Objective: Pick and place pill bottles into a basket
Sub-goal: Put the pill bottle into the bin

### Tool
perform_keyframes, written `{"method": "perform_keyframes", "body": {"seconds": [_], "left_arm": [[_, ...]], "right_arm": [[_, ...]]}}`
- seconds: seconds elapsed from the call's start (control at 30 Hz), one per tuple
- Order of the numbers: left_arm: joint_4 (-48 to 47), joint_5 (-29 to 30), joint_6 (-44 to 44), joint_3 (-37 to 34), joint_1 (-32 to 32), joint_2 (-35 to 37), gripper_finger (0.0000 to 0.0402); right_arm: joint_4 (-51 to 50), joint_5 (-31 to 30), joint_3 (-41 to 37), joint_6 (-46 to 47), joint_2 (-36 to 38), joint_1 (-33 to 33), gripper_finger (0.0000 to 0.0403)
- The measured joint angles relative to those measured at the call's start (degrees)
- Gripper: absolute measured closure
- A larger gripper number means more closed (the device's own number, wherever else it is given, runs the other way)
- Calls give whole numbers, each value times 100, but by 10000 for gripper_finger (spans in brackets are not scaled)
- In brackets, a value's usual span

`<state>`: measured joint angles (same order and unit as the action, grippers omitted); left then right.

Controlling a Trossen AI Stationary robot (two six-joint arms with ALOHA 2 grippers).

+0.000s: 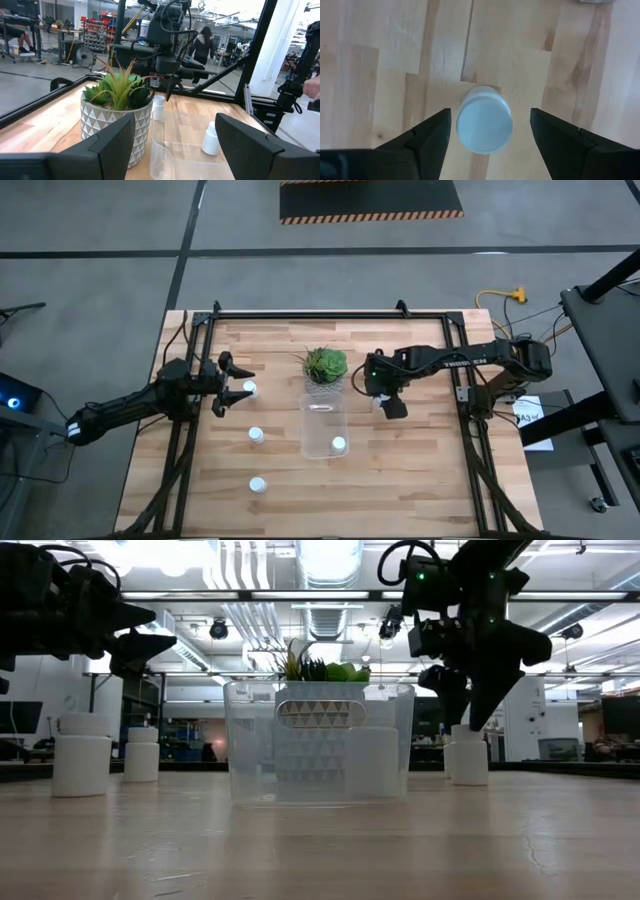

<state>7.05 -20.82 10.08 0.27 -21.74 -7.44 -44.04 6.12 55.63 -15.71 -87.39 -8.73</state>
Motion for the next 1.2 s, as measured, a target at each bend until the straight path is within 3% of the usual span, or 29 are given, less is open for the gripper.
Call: {"method": "perform_keyframes", "body": {"seconds": [0.33,0.6,0.9,1.2], "left_arm": [[2,-2,-1,0,2,2,143],[2,-1,0,0,0,0,143],[2,1,0,0,0,-2,143],[0,0,-1,0,1,-2,143]], "right_arm": [[126,-3,-126,-98,-15,4,169],[133,-9,-89,-85,-14,4,262],[-219,-18,258,70,-16,9,262],[-1276,-21,1678,242,-83,9,262]]}}
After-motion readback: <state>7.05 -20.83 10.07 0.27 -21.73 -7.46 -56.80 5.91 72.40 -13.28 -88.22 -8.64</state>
